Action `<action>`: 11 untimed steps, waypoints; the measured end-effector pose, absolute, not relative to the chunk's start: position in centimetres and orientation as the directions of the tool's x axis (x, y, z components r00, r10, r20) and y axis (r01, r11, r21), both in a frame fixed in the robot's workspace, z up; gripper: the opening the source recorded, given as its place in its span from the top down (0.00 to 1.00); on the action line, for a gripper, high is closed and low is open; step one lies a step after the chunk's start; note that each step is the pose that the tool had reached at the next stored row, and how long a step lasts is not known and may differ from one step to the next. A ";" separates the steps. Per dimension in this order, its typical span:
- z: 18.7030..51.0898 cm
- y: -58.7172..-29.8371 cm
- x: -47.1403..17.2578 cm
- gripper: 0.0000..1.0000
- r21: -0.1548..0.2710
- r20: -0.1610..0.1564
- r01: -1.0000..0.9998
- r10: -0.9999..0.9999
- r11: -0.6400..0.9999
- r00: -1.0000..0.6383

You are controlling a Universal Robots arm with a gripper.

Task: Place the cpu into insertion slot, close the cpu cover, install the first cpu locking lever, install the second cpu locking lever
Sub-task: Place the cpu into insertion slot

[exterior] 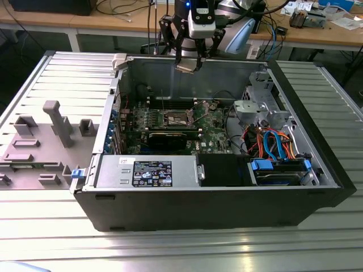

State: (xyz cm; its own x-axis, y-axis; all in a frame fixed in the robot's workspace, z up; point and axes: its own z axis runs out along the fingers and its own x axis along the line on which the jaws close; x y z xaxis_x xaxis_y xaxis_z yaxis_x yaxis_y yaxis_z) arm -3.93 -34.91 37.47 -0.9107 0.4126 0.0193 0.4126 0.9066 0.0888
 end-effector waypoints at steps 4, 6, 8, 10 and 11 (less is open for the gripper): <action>37.5 -34.9 -3.9 0.45 0.089 0.019 0.418 0.418 0.904 -0.908; 37.5 -34.9 -3.9 0.45 0.089 0.019 0.421 0.421 0.903 -0.907; 37.5 -34.9 -3.9 0.45 0.089 0.019 0.423 0.423 0.902 -0.906; 37.5 -34.9 -3.9 0.45 0.089 0.019 0.425 0.425 0.901 -0.905; 37.5 -34.9 -3.9 0.45 0.089 0.019 0.426 0.426 0.900 -0.904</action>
State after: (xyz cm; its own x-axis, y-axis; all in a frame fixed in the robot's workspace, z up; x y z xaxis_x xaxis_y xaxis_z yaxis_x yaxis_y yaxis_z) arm -3.93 -34.91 37.46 -0.9044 0.4263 0.0193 0.4262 0.9002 0.0888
